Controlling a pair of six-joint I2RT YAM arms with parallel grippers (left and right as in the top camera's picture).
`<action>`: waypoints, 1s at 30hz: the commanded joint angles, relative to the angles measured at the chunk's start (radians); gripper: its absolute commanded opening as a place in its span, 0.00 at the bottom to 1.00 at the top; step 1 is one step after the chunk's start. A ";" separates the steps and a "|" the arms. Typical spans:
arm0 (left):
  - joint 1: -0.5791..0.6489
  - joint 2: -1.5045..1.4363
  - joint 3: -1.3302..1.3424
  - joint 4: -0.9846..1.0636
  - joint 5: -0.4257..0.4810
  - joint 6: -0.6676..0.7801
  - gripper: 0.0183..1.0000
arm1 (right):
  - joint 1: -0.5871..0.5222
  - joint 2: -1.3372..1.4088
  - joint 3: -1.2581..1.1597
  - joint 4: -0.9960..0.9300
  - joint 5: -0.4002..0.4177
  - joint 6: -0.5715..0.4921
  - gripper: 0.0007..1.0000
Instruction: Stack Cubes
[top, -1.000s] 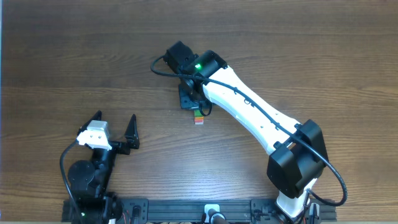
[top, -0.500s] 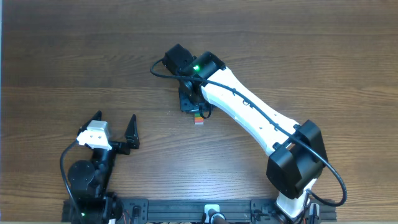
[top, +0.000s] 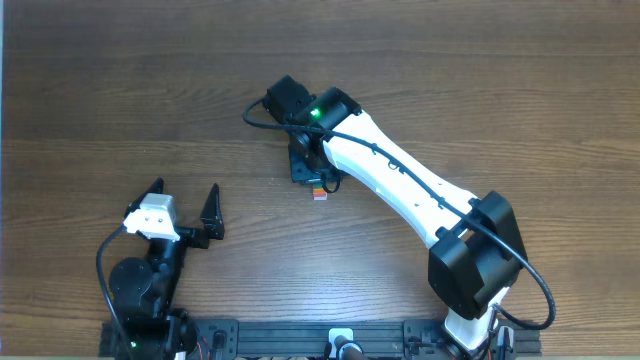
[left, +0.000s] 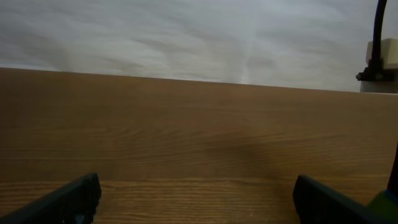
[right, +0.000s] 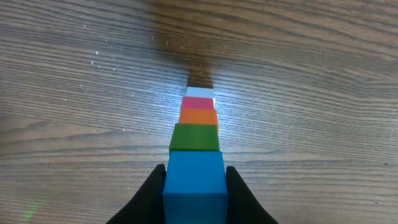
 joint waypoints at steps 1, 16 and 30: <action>-0.004 -0.006 -0.007 0.003 0.010 0.014 1.00 | 0.006 -0.018 -0.006 0.006 0.009 0.012 0.01; -0.004 -0.006 -0.007 0.003 0.010 0.014 1.00 | 0.006 -0.018 -0.008 0.017 0.008 0.012 0.01; -0.004 -0.006 -0.007 0.003 0.010 0.014 1.00 | 0.006 -0.018 -0.019 0.022 0.008 0.011 0.34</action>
